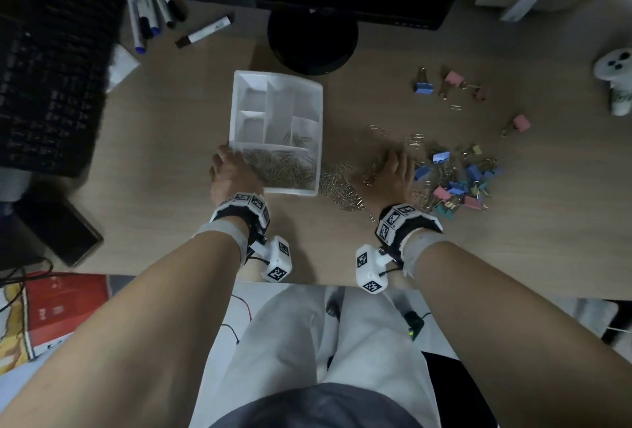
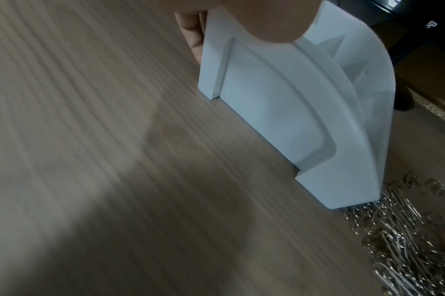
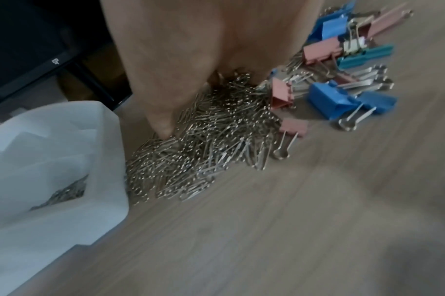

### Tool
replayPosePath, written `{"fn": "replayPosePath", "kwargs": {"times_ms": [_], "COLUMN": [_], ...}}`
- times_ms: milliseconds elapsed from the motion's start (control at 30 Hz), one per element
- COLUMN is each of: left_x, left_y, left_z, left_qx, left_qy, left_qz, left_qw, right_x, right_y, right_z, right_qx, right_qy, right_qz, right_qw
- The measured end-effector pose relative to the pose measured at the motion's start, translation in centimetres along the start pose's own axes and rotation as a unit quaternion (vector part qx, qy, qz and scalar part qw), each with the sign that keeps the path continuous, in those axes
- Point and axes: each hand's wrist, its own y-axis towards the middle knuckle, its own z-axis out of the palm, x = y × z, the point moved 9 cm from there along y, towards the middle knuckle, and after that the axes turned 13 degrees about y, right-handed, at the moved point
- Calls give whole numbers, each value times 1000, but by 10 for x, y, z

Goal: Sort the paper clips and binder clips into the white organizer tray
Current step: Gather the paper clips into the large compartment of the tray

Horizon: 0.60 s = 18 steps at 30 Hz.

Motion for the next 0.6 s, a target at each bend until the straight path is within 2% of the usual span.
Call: {"fn": "replayPosePath", "kwargs": {"times_ms": [67, 133, 300, 433, 533, 600], "left_x": [-1, -1, 1, 1, 4, 6], "left_y": [-1, 0, 1, 0, 3, 4], "left_z": [-1, -1, 3, 2, 2, 4], "left_qx": [-14, -15, -4, -7, -16, -18], "left_qy": [11, 16, 18, 16, 13, 14], "left_qz": [9, 11, 5, 8, -4, -11], "left_qw": [1000, 1000, 1000, 1000, 1000, 1000], "right_x": [9, 9, -23, -31, -31, -38], "right_y": [-4, -10, -19, -19, -10, -3], "right_z": [-3, -12, -30, -45, -57, -56], "right_qx": [-18, -51, -78, -103, -131, -107], "right_qy": [10, 2, 12, 34, -25, -45], "right_qz": [-34, -35, 28, 29, 51, 72], "right_qw": [999, 998, 997, 994, 990, 991]}}
